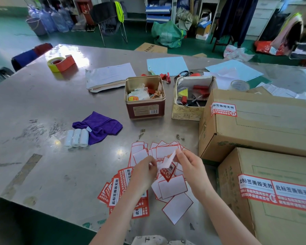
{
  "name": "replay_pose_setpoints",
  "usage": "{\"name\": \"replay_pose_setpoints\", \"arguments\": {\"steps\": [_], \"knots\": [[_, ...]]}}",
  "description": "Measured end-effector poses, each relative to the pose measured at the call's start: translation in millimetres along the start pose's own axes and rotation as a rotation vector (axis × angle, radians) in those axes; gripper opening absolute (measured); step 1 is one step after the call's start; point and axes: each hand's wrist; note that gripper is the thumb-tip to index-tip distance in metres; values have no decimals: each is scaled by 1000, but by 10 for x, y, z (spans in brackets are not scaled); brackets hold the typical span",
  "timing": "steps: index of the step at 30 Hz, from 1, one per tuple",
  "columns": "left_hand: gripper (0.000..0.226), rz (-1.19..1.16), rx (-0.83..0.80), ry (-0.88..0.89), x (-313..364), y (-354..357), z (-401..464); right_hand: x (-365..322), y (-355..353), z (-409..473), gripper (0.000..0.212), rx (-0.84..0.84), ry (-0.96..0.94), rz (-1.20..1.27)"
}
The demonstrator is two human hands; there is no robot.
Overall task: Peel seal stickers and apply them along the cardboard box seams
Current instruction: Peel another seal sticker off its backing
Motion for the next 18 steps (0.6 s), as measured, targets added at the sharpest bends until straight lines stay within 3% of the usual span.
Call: {"name": "replay_pose_setpoints", "arguments": {"steps": [6,14,18], "knots": [[23,25,-3,18,-55,15,35,-13,-27,5,43,19,7,71],[28,81,18,-22,-174,25,38,-7,-33,-16,25,14,10,54],[17,229,-30,32,-250,58,31,-31,-68,-3,21,36,-8,76]]}}
Point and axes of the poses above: each hand's wrist, its own z-axis towards the middle knuckle, its own y-axis out of the palm, x = y × z, and after that the axes turned 6 degrees about y, right-handed
